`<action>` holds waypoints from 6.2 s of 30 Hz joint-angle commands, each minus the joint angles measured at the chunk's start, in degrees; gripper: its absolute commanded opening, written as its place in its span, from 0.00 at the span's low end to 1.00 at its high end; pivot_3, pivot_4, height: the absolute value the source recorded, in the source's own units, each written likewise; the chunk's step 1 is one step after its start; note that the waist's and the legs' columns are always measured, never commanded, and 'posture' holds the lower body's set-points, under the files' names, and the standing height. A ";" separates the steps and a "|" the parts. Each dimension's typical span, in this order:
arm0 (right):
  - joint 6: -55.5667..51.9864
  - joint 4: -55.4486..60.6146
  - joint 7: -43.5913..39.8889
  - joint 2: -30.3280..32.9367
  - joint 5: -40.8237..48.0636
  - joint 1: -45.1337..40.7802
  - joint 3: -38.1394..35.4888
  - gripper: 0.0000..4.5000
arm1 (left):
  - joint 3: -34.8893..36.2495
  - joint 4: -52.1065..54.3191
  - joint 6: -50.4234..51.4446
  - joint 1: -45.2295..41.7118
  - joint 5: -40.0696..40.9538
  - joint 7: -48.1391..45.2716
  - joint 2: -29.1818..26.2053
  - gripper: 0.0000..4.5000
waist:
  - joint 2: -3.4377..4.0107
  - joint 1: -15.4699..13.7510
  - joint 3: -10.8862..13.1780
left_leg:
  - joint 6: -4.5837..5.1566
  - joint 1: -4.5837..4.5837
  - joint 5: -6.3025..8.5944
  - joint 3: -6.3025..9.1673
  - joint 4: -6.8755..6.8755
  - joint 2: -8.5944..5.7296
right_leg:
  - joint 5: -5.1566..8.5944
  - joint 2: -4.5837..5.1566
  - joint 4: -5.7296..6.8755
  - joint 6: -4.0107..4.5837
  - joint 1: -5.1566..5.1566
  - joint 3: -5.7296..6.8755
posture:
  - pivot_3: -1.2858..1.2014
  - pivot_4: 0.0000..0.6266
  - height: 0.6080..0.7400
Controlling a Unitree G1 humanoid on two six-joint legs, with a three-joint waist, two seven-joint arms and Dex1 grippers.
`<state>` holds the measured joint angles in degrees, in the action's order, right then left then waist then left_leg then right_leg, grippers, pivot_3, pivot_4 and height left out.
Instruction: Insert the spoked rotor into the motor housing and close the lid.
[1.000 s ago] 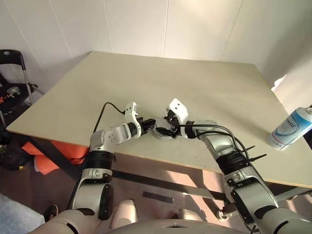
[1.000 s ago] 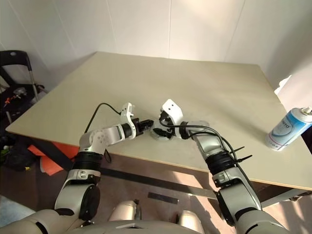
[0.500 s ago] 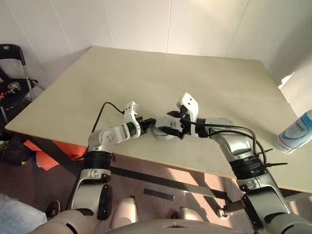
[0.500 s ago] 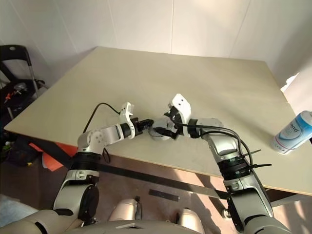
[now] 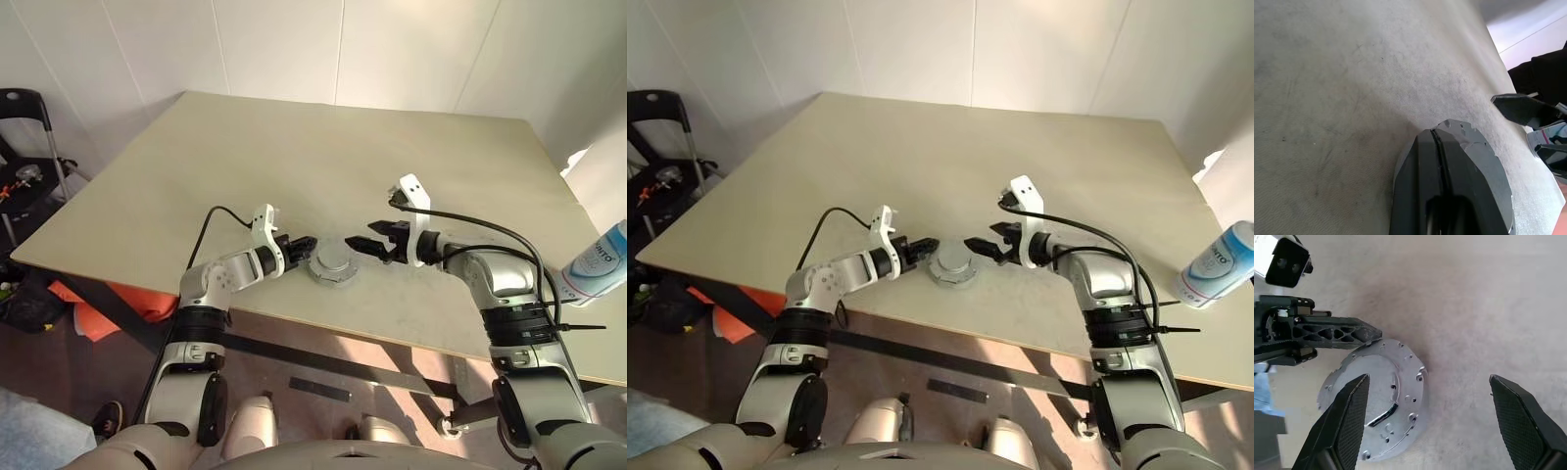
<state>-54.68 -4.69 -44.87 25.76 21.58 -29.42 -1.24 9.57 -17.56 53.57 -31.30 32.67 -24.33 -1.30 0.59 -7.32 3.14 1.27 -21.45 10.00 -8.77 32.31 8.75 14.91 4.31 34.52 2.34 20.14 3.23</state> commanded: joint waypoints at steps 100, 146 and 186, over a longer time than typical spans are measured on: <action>-8.75 -36.77 33.79 -17.86 16.04 -23.46 -33.50 0.49 | 10.62 6.22 -7.25 5.34 7.51 2.12 -3.47 0.00 | 0.00 0.08 0.09 | -1.30 0.17 -0.79 -0.10 -0.96 0.05 | 0.03 -0.08 0.22 0.15 0.44 0.01 | 0.52 0.00 1.00; -10.29 -27.61 37.96 -26.54 33.75 -25.84 -34.11 0.49 | 22.49 -0.06 3.11 -1.19 35.85 9.81 2.35 0.90 | -0.09 -0.14 0.20 | -0.52 -1.92 -0.30 -0.06 0.97 0.32 | -0.25 -0.05 1.22 -0.13 2.00 0.27 | 0.52 0.00 1.00; -6.69 -23.17 34.35 -26.62 31.39 -22.89 -28.09 0.86 | 18.73 -8.89 -1.69 -3.66 31.17 6.09 1.63 0.52 | -0.12 -0.02 0.23 | -0.81 -1.75 -0.47 0.02 0.89 0.31 | -0.36 -0.05 1.19 -0.28 1.83 0.27 | 0.52 0.00 1.00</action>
<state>-63.35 -32.82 -7.91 -0.91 51.70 -50.72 -29.80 28.85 -26.91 52.33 -34.37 64.74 -18.44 0.88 0.47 -7.33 3.36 0.46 -23.20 9.53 -8.75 33.20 9.05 14.55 4.26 35.71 2.06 21.97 3.51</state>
